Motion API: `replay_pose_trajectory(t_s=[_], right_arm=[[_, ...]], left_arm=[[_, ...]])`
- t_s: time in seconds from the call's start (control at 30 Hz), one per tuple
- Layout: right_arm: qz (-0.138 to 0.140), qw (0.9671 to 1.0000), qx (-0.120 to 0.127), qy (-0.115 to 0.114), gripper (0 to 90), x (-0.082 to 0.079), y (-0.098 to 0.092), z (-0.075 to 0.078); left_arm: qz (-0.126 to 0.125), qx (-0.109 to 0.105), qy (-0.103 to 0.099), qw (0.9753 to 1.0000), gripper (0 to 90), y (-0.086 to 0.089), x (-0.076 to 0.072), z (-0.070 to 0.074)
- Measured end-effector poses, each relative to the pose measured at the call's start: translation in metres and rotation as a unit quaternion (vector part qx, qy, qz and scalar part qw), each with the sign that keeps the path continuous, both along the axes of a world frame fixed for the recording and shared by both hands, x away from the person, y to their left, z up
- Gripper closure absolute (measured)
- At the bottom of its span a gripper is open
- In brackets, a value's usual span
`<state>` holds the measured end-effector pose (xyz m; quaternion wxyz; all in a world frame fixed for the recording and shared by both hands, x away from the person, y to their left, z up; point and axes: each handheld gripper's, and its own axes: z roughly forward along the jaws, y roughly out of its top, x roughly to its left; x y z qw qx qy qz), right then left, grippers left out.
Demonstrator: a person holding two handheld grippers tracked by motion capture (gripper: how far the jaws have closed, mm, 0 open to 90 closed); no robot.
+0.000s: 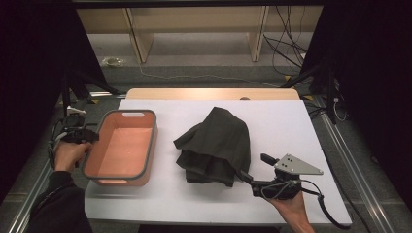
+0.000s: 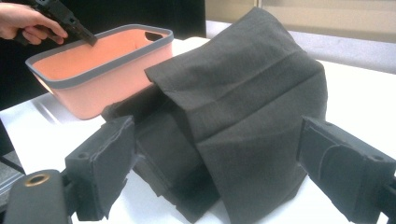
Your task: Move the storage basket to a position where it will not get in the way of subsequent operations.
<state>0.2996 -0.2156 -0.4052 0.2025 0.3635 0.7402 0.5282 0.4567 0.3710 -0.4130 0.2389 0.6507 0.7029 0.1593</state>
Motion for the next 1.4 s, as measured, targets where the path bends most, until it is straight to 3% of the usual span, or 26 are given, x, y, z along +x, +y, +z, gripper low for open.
replay_pose_trajectory(t_s=[0.1, 0.2, 0.4, 0.53, 0.93, 1.4], right_arm=[[0.0, 1.0, -0.001, 0.002, 13.3, 0.001, 0.0, 0.0], [-0.001, 1.0, -0.003, 0.003, 13.6, 0.001, 0.0, -0.001], [-0.001, 1.0, -0.006, 0.005, 14.2, 0.002, 0.001, -0.001], [-0.002, 0.9999, -0.008, 0.008, 15.1, 0.002, 0.001, -0.002], [-0.008, 0.9997, -0.017, 0.016, 20.4, 0.005, 0.001, -0.003], [-0.017, 0.9993, -0.028, 0.018, 23.2, 0.01, 0.0, -0.005]], left_arm=[[0.007, -0.003, -0.017, 0.9998, 79.2, 0.001, -0.001, 0.005], [0.003, -0.01, -0.031, 0.9995, 69.8, 0.0, -0.003, 0.013], [-0.01, -0.016, -0.041, 0.999, 48.4, -0.011, -0.002, 0.022], [-0.017, -0.018, -0.052, 0.9983, 40.1, -0.019, -0.002, 0.029], [-0.059, -0.049, -0.074, 0.9943, 28.4, -0.05, -0.002, 0.043], [-0.097, -0.072, -0.077, 0.9897, 22.1, -0.081, -0.002, 0.046]])
